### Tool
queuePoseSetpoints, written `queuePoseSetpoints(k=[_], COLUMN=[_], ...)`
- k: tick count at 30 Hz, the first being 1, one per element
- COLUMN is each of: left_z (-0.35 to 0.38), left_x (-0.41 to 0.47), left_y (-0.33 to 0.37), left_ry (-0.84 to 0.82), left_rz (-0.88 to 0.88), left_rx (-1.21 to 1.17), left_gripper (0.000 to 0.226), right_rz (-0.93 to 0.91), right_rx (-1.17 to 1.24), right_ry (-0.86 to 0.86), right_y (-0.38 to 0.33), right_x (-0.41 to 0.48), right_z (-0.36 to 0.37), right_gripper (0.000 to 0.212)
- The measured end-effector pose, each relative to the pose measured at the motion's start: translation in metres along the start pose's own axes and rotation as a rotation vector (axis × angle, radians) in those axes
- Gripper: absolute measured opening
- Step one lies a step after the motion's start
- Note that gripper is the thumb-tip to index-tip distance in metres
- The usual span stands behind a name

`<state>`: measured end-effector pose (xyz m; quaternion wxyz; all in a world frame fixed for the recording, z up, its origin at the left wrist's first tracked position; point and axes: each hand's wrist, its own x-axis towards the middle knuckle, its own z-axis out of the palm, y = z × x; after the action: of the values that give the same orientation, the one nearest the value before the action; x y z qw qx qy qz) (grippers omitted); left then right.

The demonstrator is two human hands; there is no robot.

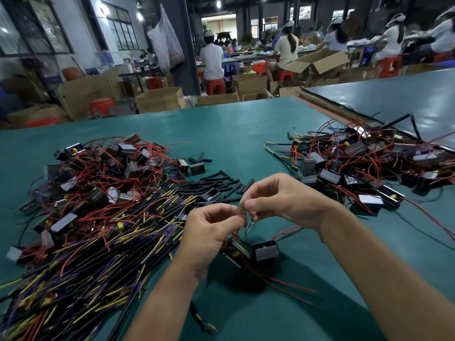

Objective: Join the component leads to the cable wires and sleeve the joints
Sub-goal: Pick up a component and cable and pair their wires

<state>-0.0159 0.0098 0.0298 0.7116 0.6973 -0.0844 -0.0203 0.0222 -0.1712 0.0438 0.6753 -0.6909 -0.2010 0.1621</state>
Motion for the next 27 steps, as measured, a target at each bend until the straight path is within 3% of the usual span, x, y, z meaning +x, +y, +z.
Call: queuePoseSetpoints(k=[6,9,12,16,20,27], left_z=[-0.003,-0.003,-0.005,-0.006,-0.006,-0.006], left_x=[0.0,0.0,0.001,0.001,0.001,0.002], left_y=[0.0,0.0,-0.002,0.0,-0.003,-0.001], left_ry=[-0.045,-0.068,-0.079,-0.115,-0.087,-0.111], left_rz=[0.012,0.004,0.014,0.028,0.035,0.059], left_rx=[0.028,0.012,0.021,0.032,0.028,0.021], left_gripper=[0.019,0.01,0.018,0.004,0.021,0.024], right_rz=[-0.047,-0.05,-0.062,-0.05,-0.05,-0.144], right_rx=[-0.044,-0.054,-0.063,-0.069,-0.074,-0.179], right_ry=[0.015,-0.007,0.013,-0.005,0.03,0.119], right_y=[-0.002,-0.003,-0.003,-0.005,-0.006,-0.005], right_x=[0.0,-0.001,-0.001,0.0,-0.001,0.003], right_z=[0.0,0.001,0.001,0.003,0.005,0.013], right_gripper=[0.003,0.012,0.016,0.01,0.008,0.013])
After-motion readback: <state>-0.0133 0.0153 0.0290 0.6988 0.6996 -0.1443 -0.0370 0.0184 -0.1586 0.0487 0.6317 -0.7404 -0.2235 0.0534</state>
